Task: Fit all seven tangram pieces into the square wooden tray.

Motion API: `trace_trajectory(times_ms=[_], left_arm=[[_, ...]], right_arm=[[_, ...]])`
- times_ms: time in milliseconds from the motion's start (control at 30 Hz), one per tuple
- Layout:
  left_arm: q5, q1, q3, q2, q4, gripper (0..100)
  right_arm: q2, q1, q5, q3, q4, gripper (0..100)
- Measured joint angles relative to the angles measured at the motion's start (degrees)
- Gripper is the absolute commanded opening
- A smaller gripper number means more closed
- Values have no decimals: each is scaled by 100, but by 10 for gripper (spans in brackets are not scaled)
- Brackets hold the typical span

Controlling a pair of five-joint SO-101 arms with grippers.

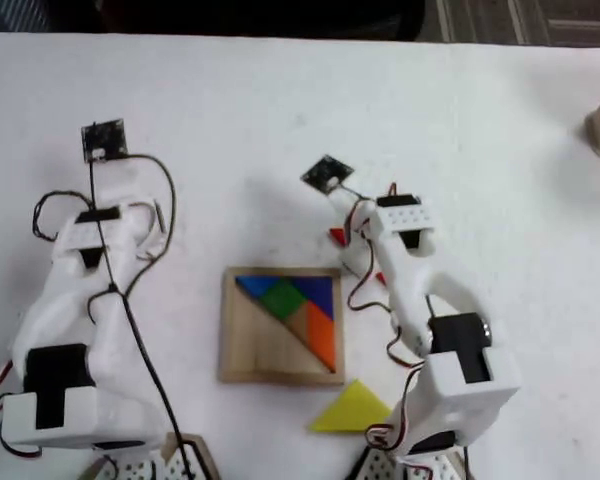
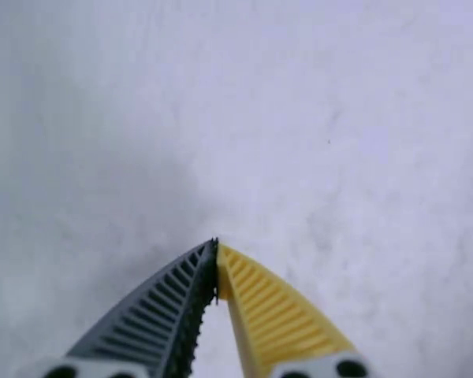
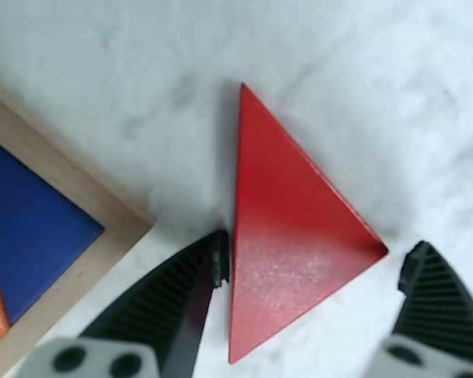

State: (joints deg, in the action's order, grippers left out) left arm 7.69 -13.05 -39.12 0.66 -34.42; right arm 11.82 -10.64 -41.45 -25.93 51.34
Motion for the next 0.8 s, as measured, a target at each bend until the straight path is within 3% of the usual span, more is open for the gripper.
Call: trace_trajectory(times_ms=[800], left_arm=[[-44,0,0,0,0,28]], right_arm=[[-193,26,9,79,527,256]])
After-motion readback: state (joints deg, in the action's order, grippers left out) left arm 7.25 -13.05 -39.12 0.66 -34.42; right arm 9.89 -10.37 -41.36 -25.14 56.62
